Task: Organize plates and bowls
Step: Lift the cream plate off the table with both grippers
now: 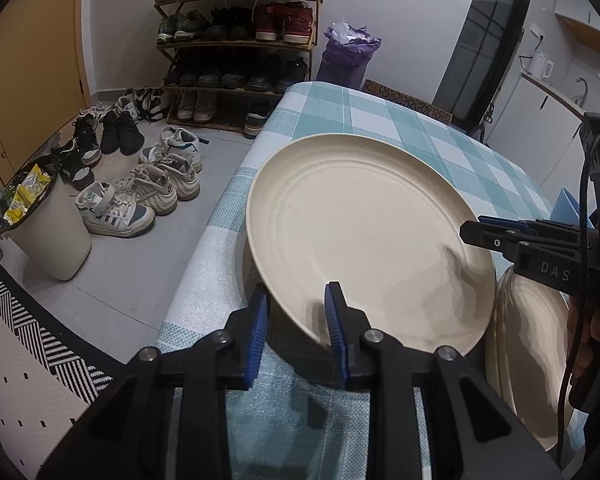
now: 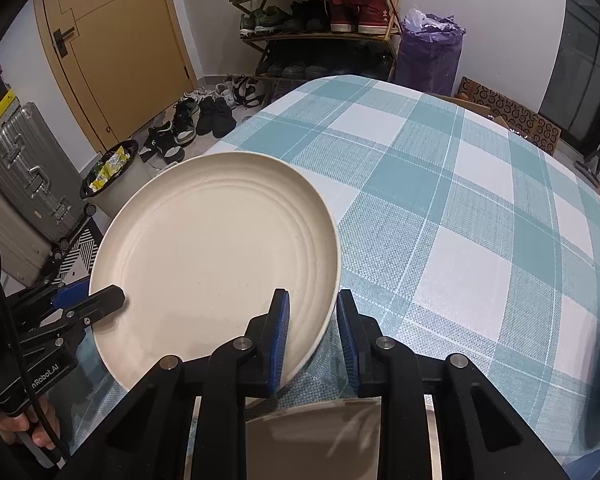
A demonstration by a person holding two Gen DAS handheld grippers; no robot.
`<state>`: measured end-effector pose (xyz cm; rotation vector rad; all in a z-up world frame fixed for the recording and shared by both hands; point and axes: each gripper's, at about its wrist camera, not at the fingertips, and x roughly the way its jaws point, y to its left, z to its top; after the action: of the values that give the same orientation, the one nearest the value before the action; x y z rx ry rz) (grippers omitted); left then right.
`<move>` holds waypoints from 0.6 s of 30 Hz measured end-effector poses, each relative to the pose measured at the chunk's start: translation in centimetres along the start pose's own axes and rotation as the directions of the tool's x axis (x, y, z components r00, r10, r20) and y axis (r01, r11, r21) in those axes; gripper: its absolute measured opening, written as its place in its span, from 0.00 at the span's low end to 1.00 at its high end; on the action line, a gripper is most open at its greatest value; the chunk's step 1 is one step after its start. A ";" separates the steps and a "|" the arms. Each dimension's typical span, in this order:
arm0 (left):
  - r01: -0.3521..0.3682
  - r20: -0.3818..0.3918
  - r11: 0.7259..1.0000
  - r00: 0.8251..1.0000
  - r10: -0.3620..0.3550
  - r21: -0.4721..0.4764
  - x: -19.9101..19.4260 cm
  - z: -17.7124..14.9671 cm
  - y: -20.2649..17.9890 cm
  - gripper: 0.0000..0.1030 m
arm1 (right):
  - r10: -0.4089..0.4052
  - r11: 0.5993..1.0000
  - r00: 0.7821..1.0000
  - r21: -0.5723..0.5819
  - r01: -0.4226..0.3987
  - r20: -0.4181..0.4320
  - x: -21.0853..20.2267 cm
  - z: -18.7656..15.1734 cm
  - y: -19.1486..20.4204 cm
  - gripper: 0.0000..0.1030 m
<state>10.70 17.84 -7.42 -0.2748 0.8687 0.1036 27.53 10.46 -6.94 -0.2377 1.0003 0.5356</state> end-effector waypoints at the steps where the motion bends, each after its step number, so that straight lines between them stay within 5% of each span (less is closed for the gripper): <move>1: 0.000 0.004 1.000 1.000 0.000 -0.002 -0.1 0.0 0.0 0.25 | 0.002 1.000 1.000 0.000 -0.002 0.006 -0.1 0.0 0.0 0.24; 18: 0.012 0.046 1.000 0.999 -0.013 0.017 -2.2 0.6 -1.0 0.26 | -0.008 1.000 0.999 0.003 0.008 0.049 -2.9 -0.1 0.1 0.24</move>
<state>9.89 17.10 -5.19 -0.2614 0.8220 0.0909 26.13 9.58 -4.57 -0.2251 0.9523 0.5308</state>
